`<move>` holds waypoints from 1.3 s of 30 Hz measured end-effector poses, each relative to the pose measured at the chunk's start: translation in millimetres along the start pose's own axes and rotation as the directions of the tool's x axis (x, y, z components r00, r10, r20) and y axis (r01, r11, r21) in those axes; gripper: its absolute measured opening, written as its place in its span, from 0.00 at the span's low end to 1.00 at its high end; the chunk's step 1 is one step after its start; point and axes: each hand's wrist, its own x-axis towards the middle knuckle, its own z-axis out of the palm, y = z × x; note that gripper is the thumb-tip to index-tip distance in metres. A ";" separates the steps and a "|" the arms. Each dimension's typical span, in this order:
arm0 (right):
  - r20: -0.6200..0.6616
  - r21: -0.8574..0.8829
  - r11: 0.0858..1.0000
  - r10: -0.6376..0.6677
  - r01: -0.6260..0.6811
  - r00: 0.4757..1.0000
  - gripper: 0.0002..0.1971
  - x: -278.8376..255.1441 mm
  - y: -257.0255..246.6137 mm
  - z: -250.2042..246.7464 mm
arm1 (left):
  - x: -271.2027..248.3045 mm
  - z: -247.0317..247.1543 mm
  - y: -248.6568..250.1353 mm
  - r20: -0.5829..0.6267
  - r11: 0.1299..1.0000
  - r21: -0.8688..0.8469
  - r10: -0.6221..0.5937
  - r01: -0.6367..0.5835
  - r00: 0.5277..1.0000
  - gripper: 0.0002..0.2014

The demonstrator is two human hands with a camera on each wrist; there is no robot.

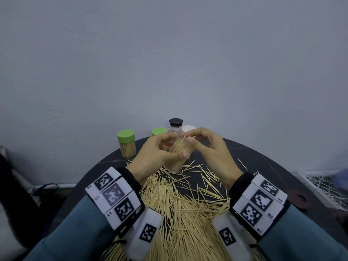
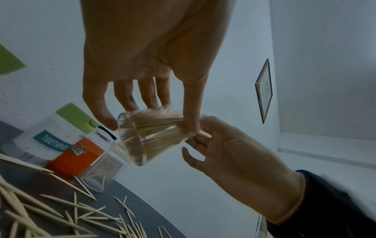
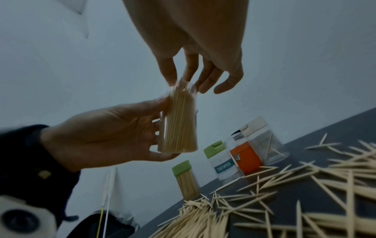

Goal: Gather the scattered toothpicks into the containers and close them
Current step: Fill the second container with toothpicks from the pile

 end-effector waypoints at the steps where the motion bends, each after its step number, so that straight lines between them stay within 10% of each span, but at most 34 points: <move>1: -0.007 -0.068 0.998 0.004 -0.005 1.000 0.04 1.3 0.9 -0.9 | 0.4 -1.8 -0.5 -0.018 1.000 0.021 0.005 -0.005 1.000 0.22; 16: 0.050 -0.244 0.968 -0.044 0.055 0.998 0.05 2.2 -7.2 -13.8 | 0.8 -1.5 -2.4 0.073 0.933 0.339 0.099 -0.119 0.992 0.27; 39: 0.170 -0.189 0.982 0.020 0.013 0.985 0.05 8.3 -8.9 -29.3 | 1.2 -8.6 -0.1 0.039 0.953 0.298 0.046 -0.056 0.998 0.28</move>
